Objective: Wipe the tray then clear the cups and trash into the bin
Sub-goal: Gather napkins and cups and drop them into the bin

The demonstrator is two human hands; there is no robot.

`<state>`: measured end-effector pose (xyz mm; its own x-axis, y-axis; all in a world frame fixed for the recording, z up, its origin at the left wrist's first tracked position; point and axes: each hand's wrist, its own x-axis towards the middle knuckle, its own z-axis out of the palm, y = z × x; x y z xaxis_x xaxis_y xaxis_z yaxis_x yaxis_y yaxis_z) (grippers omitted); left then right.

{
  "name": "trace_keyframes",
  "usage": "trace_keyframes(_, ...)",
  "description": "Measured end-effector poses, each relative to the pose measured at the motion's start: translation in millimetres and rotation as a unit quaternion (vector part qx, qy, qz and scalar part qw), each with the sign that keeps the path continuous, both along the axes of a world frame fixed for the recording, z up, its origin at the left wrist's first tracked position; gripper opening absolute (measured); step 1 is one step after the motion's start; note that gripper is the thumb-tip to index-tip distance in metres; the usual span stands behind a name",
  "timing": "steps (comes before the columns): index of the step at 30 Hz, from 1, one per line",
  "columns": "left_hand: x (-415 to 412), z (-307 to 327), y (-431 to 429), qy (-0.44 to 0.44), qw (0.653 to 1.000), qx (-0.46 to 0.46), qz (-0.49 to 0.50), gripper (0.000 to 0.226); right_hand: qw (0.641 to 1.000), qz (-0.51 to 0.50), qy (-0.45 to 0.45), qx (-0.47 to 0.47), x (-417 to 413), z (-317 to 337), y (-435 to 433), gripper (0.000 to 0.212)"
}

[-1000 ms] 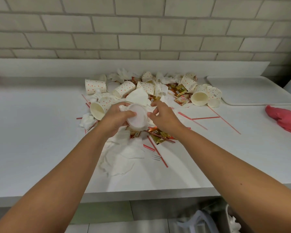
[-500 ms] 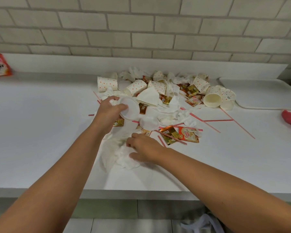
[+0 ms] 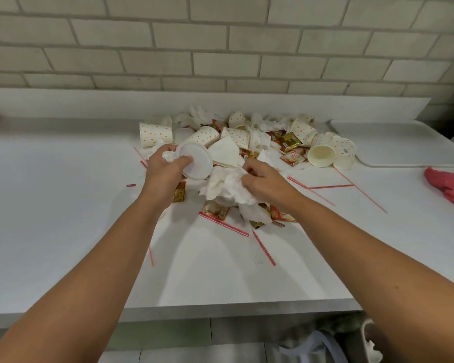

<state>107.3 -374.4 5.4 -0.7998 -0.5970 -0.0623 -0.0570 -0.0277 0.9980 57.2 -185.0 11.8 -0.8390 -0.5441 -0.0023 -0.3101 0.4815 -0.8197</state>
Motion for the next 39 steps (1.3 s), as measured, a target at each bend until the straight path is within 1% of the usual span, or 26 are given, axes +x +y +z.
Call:
trace_keyframes(1, -2.6, 1.0, 4.4, 0.000, 1.000, -0.005, 0.003, 0.025, 1.000, -0.017, 0.007, -0.006, -4.0, 0.0, 5.6, 0.011)
trace_keyframes(3, -6.8, 3.5, 13.8, 0.010, 1.000, -0.006, 0.006, 0.030, 0.999, -0.042, 0.019, -0.023, -10.6, -0.3, 16.3, 0.015)
trace_keyframes(6, -15.4, 8.3, 32.6, 0.027, 0.999, 0.017, -0.010, 0.021, 0.995, -0.081, 0.021, -0.047, -17.4, 2.0, 36.8, 0.022)
trace_keyframes(10, -28.1, 13.2, 69.4, 0.032, 0.997, 0.005, -0.073, 0.019, 0.988, -0.126, 0.023, -0.082, -21.8, 9.8, 72.0, 0.028)
trace_keyframes(14, -40.2, 12.5, 114.5, 0.027, 0.991, -0.010, -0.132, 0.019, 0.977, -0.182, 0.027, -0.110, -19.9, 17.1, 115.6, 0.040)
trace_keyframes(17, -47.7, 9.2, 149.7, 0.018, 0.985, -0.031, -0.170, 0.019, 0.966, -0.228, 0.035, -0.114, -18.0, 15.1, 149.8, 0.036)
trace_keyframes(20, -51.2, 5.7, 180.1, 0.020, 0.978, -0.032, -0.204, 0.018, 0.952, -0.286, 0.021, -0.110, -17.6, 5.2, 182.2, 0.032)
trace_keyframes(26, -53.6, 0.8, 228.9, 0.030, 0.964, -0.033, -0.262, 0.018, 0.904, -0.399, -0.071, -0.138, -13.4, -11.3, 248.7, 0.030)
trace_keyframes(28, -54.0, 0.3, 245.4, 0.040, 0.958, -0.040, -0.282, 0.017, 0.894, -0.427, -0.073, -0.115, -10.7, -12.6, 269.6, 0.031)
trace_keyframes(30, -51.8, -0.3, 260.6, 0.046, 0.950, -0.046, -0.307, 0.017, 0.896, -0.427, -0.075, -0.095, -4.9, -9.7, 284.1, 0.028)
trace_keyframes(31, -49.9, -1.3, 271.4, 0.046, 0.943, -0.051, -0.325, 0.019, 0.899, -0.422, -0.078, -0.084, -0.2, -8.2, 293.4, 0.024)
trace_keyframes(33, -42.8, -3.5, 295.7, 0.039, 0.923, -0.066, -0.378, 0.023, 0.916, -0.389, -0.091, -0.027, 10.8, -5.6, 313.1, 0.017)
trace_keyframes(35, -32.7, -6.7, 322.0, 0.027, 0.890, -0.088, -0.446, 0.019, 0.924, -0.353, -0.144, 0.030, 23.6, -5.3, 333.8, 0.015)
trace_keyframes(37, -20.5, -12.4, 348.4, 0.010, 0.846, -0.119, -0.519, 0.015, 0.915, -0.347, -0.190, 0.079, 39.8, -7.1, 353.6, 0.016)
trace_keyframes(39, -8.5, -20.1, 372.1, -0.002, 0.803, -0.147, -0.577, 0.013, 0.900, -0.368, -0.209, 0.104, 56.1, -13.1, 370.5, 0.021)
